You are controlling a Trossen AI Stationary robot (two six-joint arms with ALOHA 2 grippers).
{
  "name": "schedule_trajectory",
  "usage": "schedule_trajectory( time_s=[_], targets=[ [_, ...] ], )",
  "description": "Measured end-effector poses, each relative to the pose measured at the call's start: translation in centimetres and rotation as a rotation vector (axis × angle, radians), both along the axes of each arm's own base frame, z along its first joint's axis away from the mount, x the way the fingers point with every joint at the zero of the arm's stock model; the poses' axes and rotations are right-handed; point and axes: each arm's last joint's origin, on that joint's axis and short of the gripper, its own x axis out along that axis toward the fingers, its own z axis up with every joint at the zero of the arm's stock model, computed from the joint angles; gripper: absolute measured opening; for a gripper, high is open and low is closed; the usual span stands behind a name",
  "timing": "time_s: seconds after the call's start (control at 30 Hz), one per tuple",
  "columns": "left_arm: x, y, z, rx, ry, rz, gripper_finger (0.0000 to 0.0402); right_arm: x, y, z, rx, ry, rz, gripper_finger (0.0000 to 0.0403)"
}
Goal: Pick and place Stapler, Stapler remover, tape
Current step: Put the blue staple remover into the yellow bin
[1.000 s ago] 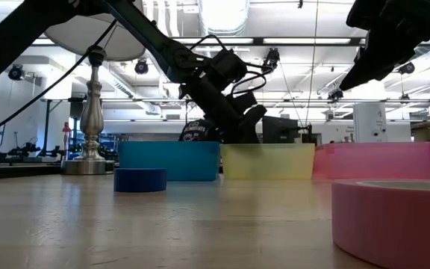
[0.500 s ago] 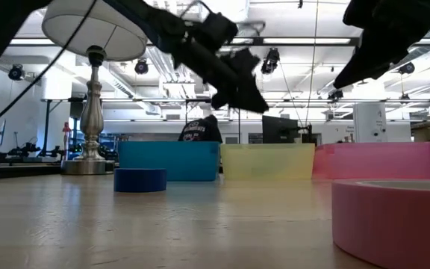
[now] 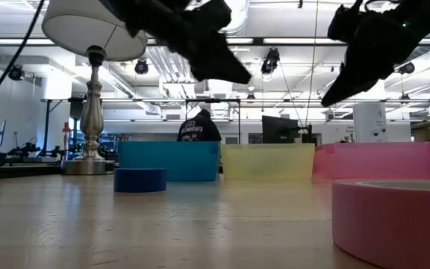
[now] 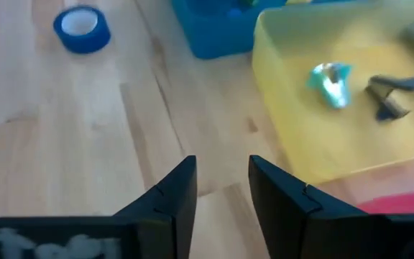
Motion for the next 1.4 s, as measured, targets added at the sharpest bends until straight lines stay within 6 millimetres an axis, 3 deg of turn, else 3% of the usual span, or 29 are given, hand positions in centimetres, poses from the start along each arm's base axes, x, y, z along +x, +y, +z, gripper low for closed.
schedule_trajectory(
  time_s=[0.1, 0.3, 0.57, 0.93, 1.4],
  targets=[
    [-1.6, -1.2, -0.8, -0.022, 0.006, -0.012, 0.0113, 0.6, 0.5, 0.0, 0.068, 0.030, 0.025, 0.0141],
    [-4.6, -2.4, -2.1, -0.048, 0.025, -0.027, 0.0113, 1.4, 1.9, 2.0, 0.238, 0.161, 0.024, 0.0150],
    [-6.3, -2.3, -4.3, -0.099, 0.017, 0.031, 0.0113, 0.0, 5.5, 3.2, 0.375, 0.470, -0.107, 0.0150],
    [-6.9, -2.3, -5.8, -0.103, 0.023, 0.033, 0.0113, -2.5, 11.6, 0.2, 0.515, 0.746, -0.230, 0.0151],
    [-6.9, -2.3, -5.7, -0.104, 0.011, 0.032, 0.0113, -3.0, 12.7, -3.0, 0.432, 0.852, -0.287, 0.0151]
  ],
)
